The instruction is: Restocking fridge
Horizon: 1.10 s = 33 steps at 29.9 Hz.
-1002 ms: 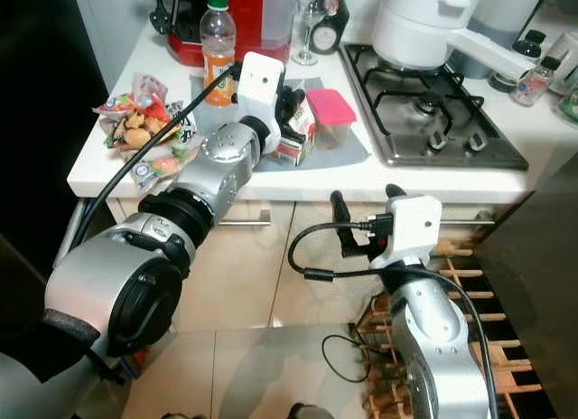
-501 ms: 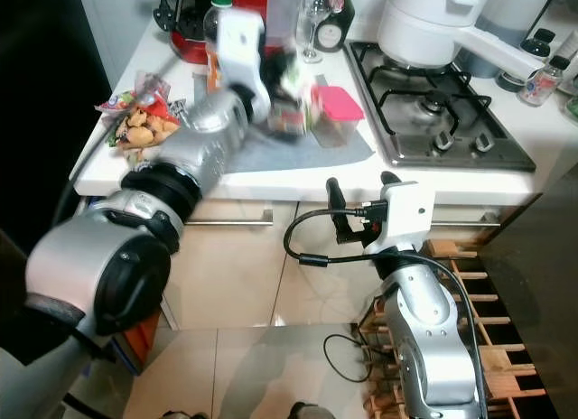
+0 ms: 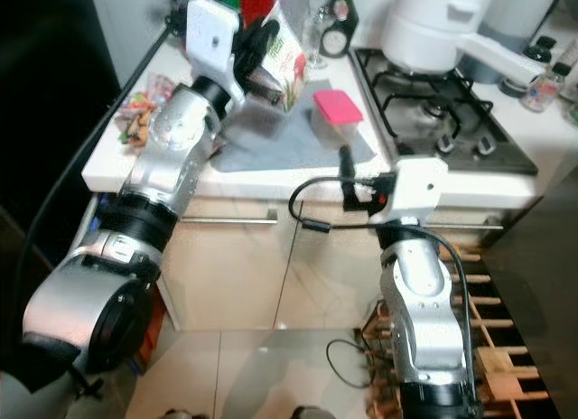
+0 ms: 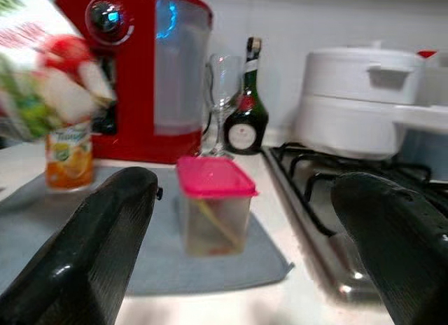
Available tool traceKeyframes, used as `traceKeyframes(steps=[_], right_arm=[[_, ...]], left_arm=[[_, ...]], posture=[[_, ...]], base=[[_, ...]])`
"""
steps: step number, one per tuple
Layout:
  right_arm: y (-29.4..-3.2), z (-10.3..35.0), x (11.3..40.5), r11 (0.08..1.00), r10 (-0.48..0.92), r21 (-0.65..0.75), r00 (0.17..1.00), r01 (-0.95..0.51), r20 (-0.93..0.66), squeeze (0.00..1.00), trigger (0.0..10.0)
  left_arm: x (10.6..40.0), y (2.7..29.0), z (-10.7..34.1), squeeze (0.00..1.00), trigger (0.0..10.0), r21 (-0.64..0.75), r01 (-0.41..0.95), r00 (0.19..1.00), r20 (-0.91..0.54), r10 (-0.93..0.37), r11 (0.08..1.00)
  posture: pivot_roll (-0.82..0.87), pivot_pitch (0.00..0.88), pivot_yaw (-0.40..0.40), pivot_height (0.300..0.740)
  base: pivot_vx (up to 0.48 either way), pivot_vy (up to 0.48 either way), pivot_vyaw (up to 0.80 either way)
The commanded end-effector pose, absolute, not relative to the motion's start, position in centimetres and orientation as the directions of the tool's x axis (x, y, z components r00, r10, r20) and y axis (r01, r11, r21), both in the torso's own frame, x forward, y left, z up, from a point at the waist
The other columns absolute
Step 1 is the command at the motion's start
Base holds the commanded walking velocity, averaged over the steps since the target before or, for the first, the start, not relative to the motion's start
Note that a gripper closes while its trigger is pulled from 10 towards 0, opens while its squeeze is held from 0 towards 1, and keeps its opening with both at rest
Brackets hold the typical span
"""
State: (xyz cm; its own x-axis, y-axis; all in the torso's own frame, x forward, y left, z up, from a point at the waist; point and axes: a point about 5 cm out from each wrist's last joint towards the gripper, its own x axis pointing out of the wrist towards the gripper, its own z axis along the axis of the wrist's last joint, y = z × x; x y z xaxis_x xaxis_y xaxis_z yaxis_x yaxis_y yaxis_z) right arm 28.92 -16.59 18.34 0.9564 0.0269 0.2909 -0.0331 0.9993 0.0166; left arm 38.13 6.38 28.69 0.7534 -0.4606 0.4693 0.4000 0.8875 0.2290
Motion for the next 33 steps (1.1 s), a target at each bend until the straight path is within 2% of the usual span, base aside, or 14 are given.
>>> traceKeyframes(steps=[1, 4, 6, 13, 33], right_arm=[[-17.3, 18.3, 29.1, 1.0, -0.016, 0.023, 0.955, 0.01, 0.297, 0.05, 10.0], [-17.2, 18.4, 29.7, 0.999, -0.034, 0.025, 0.95, 0.027, 0.312, 0.05, 10.0], [-17.2, 18.3, 30.2, 0.999, -0.053, 0.02, 0.946, 0.05, 0.32, 0.06, 10.0], [-16.6, 17.4, 30.7, 0.998, -0.062, 0.031, 0.948, 0.055, 0.312, 0.06, 10.0], [-16.6, 16.5, 31.2, 0.999, -0.053, 0.03, 0.95, 0.046, 0.307, 0.06, 10.0]], left_arm=[[37.6, 6.1, 29.8, 0.0, 10.0, 0.241, 0.389, 0.73, 0.508, -0.457, 0.889], [36.6, 6.5, 30.7, 0.0, 10.0, 0.295, 0.343, 0.705, 0.547, -0.452, 0.892], [36.2, 6.6, 31.4, 0.0, 10.0, 0.38, 0.291, 0.685, 0.558, -0.468, 0.878], [36.0, 6.7, 31.5, 0.0, 10.0, 0.462, 0.275, 0.691, 0.516, -0.507, 0.844], [35.3, 5.8, 30.6, 0.0, 10.0, 0.417, 0.322, 0.699, 0.502, -0.51, 0.85]], posture=[[-0.14, 0.0, -0.042, 0.74], [-0.12, 0.0, -0.039, 0.74], [-0.11, 0.0, -0.036, 0.74], [-0.07, 0.0, 0.0, 0.74], [-0.08, 0.0, -0.004, 0.74]], base=[[0.0, 0.0, 0.0], [0.0, 0.0, 0.0], [0.0, 0.0, 0.0], [0.0, 0.0, 0.0], [0.0, 0.0, 0.0]])
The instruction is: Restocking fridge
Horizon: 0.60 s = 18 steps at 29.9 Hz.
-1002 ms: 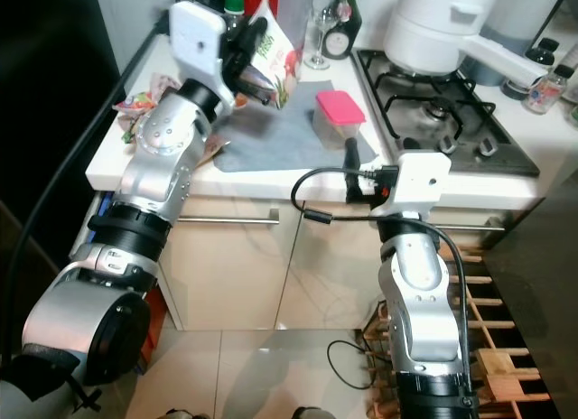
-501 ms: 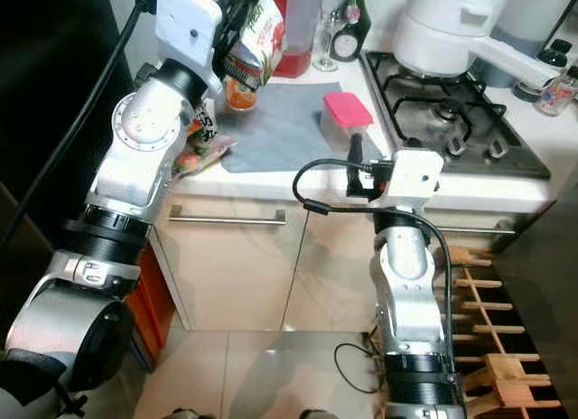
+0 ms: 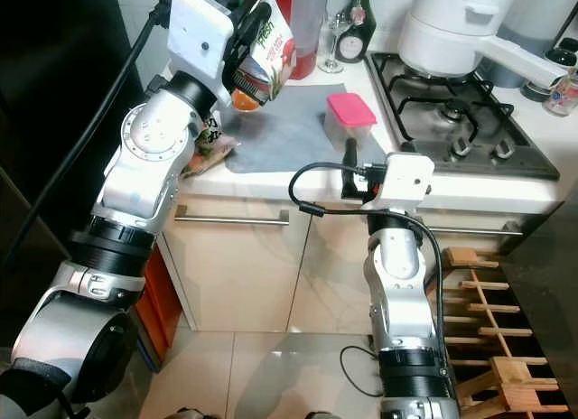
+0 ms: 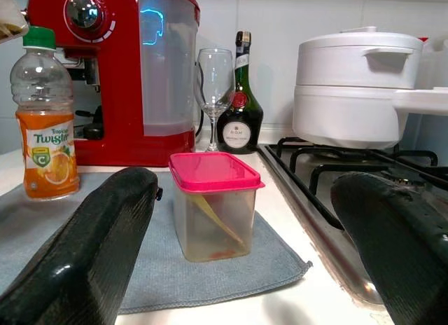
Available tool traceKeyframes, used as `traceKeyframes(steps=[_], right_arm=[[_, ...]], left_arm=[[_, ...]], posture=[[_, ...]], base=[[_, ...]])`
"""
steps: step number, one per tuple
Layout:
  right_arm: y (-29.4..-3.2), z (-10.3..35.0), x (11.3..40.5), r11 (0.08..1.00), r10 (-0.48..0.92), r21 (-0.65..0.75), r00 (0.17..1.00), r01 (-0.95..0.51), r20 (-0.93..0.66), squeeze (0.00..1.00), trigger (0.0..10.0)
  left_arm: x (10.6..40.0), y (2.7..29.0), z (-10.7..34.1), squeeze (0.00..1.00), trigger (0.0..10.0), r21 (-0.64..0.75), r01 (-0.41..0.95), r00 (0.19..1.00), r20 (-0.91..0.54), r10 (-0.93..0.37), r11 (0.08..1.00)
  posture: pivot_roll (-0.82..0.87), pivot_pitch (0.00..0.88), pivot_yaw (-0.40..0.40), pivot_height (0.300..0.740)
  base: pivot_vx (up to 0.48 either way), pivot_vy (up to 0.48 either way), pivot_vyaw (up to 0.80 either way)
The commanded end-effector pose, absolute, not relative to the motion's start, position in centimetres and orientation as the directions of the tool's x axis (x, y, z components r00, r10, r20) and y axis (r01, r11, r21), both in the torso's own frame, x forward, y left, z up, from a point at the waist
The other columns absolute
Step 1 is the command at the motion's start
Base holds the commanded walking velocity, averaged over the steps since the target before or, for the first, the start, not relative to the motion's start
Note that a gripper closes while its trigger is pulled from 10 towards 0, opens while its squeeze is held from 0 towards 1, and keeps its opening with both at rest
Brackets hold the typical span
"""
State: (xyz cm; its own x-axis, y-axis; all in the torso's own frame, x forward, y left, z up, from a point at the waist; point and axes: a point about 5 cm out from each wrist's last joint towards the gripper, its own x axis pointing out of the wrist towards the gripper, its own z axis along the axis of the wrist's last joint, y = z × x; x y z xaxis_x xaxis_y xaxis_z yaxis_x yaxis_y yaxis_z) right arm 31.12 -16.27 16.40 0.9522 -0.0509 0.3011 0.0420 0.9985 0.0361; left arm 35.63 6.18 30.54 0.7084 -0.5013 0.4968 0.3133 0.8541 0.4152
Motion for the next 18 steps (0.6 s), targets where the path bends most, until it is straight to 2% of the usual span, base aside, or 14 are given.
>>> traceKeyframes(steps=[1, 18], right_arm=[[-16.59, 16.4, 31.23, 0.999, -0.052, 0.027, 0.95, 0.046, 0.307, 0.06, 10.0], [-16.7, 16.02, 31.21, 0.999, -0.052, 0.025, 0.953, 0.046, 0.299, 0.06, 10.0]], left_arm=[[35.18, 5.52, 30.54, 0.0, 10.0, 0.422, 0.324, 0.694, 0.503, -0.516, 0.847], [34.91, 4.95, 29.92, 0.0, 10.0, 0.422, 0.346, 0.691, 0.489, -0.532, 0.838]], posture=[[-0.08, 0.0, -0.004, 0.74], [-0.09, 0.0, -0.008, 0.74]], base=[[0.0, 0.0, 0.0], [-0.262, 0.0, 0.0]])
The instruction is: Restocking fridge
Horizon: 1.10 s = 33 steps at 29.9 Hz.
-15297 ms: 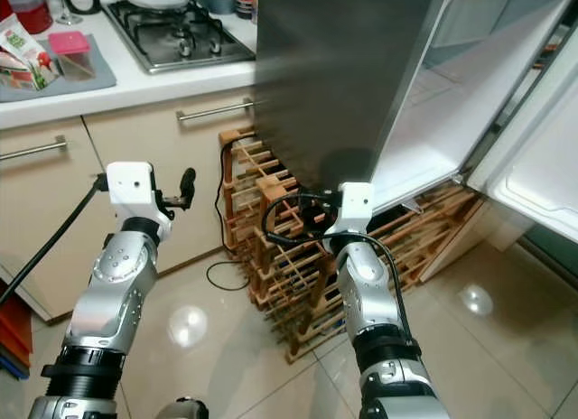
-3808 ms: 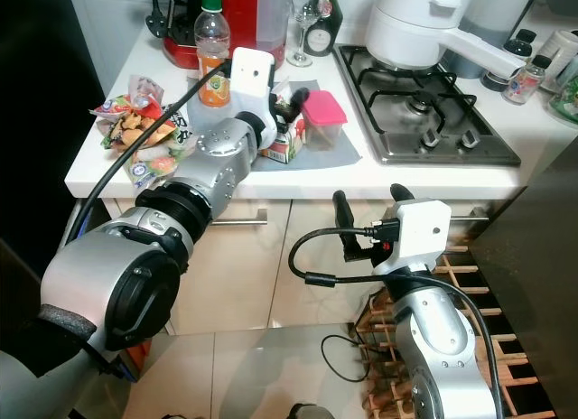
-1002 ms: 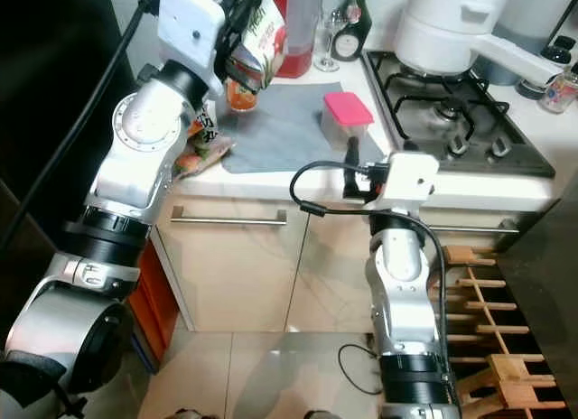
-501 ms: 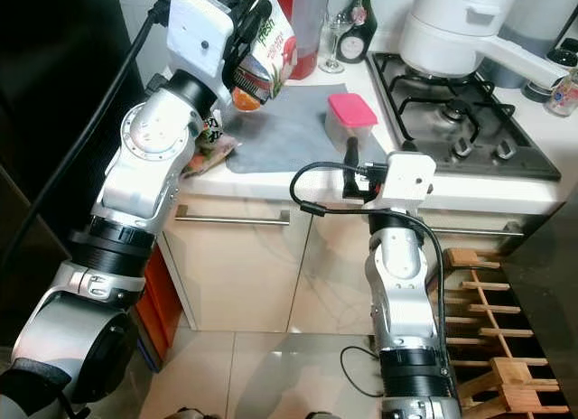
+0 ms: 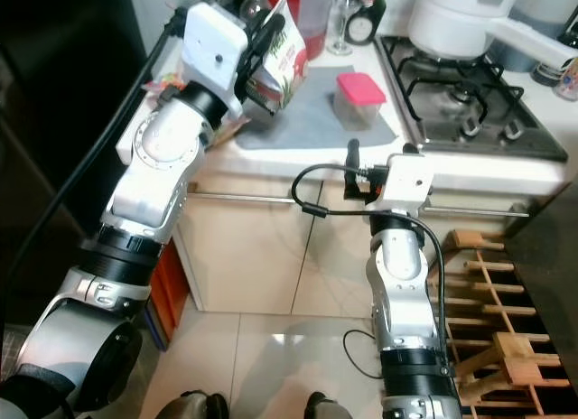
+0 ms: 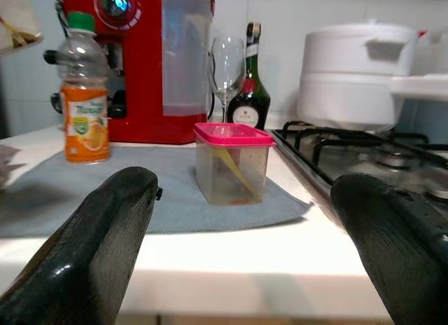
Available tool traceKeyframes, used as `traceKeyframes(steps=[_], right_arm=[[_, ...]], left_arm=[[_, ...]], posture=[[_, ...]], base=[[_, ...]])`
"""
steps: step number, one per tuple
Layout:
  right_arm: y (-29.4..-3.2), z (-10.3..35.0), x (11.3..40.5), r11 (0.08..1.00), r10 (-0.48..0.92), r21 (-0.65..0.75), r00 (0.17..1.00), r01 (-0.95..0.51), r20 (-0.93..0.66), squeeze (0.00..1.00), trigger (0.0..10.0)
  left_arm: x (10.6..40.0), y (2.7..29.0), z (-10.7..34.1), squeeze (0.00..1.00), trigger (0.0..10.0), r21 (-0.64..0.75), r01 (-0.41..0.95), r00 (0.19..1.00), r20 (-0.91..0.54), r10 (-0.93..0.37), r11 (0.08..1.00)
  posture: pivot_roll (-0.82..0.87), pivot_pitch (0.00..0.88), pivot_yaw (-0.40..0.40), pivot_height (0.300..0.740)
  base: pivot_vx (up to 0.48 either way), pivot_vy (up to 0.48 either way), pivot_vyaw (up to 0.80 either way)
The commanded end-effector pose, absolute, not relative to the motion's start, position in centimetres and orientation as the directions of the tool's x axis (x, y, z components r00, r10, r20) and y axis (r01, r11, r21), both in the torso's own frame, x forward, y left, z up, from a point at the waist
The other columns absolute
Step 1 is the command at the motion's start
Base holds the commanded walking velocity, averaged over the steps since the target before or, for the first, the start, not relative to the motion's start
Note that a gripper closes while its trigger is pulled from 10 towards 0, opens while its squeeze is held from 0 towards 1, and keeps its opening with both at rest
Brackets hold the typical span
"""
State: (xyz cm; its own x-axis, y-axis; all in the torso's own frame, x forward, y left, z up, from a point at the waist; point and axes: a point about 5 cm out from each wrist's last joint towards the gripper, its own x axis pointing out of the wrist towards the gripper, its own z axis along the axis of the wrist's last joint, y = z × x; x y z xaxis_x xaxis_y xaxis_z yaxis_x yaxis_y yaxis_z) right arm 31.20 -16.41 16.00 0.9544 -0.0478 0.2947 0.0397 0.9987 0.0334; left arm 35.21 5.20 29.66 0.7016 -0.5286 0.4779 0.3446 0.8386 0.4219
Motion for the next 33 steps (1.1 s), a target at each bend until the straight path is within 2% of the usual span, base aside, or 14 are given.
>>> traceKeyframes(steps=[1, 33], right_arm=[[-16.7, 16.0, 31.2, 0.999, -0.052, 0.025, 0.953, 0.046, 0.299, 0.06, 10.0], [-18.5, 14.3, 30.4, 0.997, -0.082, 0.008, 0.972, 0.082, 0.219, 0.06, 10.0]], left_arm=[[34.9, 4.9, 29.9, 0.0, 10.0, 0.422, 0.346, 0.691, 0.489, -0.532, 0.838], [33.6, 4.5, 26.9, 0.0, 10.0, 0.326, 0.416, 0.734, 0.431, -0.525, 0.849]], posture=[[-0.09, 0.0, -0.008, 0.74], [-0.12, 0.0, -0.025, 0.74]], base=[[-0.266, 0.0, 0.0], [-0.26, 0.0, 0.0]])
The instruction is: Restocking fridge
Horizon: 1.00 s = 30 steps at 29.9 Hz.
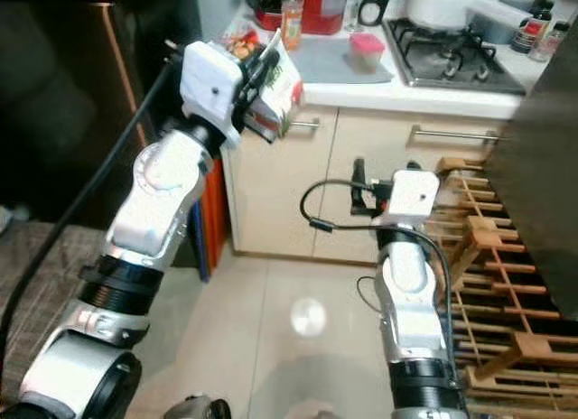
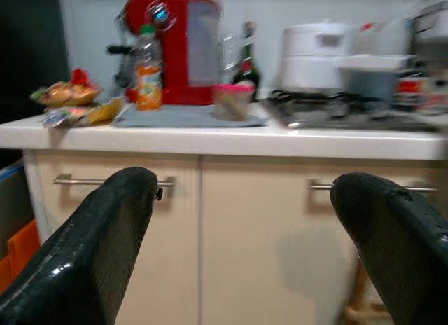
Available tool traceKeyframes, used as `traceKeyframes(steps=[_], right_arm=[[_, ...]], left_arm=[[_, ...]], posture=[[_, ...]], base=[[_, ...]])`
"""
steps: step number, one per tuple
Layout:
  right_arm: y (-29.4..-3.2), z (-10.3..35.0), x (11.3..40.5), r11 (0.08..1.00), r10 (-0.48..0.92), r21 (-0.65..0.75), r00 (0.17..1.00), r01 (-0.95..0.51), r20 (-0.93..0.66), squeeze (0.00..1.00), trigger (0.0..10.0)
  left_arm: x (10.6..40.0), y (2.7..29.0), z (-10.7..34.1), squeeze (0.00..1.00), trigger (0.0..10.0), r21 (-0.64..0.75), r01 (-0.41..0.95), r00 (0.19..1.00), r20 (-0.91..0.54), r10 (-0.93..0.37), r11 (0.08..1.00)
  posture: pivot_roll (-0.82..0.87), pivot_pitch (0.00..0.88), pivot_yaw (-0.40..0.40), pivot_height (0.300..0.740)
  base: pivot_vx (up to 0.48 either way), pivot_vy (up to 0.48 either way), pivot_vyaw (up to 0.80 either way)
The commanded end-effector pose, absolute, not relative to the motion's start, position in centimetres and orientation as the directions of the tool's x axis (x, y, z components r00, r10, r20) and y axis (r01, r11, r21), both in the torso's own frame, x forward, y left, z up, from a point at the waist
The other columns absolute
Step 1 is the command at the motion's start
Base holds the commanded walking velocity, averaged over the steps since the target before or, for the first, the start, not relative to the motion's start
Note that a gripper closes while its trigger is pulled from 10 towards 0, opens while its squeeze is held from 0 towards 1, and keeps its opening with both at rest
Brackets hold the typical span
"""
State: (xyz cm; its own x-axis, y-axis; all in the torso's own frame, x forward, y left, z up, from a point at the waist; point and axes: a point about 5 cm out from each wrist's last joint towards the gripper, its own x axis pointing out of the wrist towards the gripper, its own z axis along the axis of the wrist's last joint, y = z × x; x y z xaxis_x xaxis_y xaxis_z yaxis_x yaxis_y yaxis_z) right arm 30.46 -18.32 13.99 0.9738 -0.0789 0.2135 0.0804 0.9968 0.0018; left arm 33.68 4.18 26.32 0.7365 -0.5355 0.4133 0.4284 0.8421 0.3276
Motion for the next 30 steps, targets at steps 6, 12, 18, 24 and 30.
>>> traceKeyframes(steps=[6, 12, 18, 24, 30], right_arm=[[-18.3, 14.1, 30.5, 0.998, -0.065, 0.004, 0.976, 0.066, 0.209, 0.06, 10.0], [-16.9, 13.6, 31.1, 1.0, -0.023, 0.022, 0.982, 0.019, 0.19, 0.07, 10.0], [-16.3, 11.1, 30.9, 1.0, 0.01, 0.015, 0.995, -0.011, 0.101, 0.06, 10.0], [-16.8, 8.7, 29.6, 1.0, 0.002, 0.004, 1.0, -0.002, 0.007, 0.06, 10.0], [-16.8, 7.7, 29.0, 1.0, -0.022, 0.008, 1.0, 0.022, -0.014, 0.06, 10.0]], left_arm=[[33.5, 4.7, 26.2, 0.0, 10.0, 0.317, 0.409, 0.752, 0.414, -0.513, 0.855], [33.2, 6.3, 23.5, 0.0, 10.0, 0.248, 0.401, 0.814, 0.345, -0.467, 0.882], [32.6, 9.5, 16.1, 0.0, 10.0, 0.021, 0.267, 0.956, 0.123, -0.268, 0.963], [31.7, 11.4, 12.2, 0.0, 10.0, -0.049, 0.171, 0.985, -0.015, -0.172, 0.984], [32.2, 9.5, 12.2, 0.0, 10.0, -0.02, 0.252, 0.967, -0.024, -0.253, 0.967]], posture=[[-0.11, 0.0, -0.044, 0.74], [-0.05, 0.0, -0.06, 0.74], [-0.01, 0.0, -0.073, 0.74], [-0.02, 0.0, -0.078, 0.74], [-0.06, 0.0, -0.023, 0.74]], base=[[-0.246, 0.0, 0.0], [0.0, 0.0, 0.0], [0.04, -0.283, 0.0], [0.12, -0.412, 0.0], [0.242, -0.412, 0.0]])
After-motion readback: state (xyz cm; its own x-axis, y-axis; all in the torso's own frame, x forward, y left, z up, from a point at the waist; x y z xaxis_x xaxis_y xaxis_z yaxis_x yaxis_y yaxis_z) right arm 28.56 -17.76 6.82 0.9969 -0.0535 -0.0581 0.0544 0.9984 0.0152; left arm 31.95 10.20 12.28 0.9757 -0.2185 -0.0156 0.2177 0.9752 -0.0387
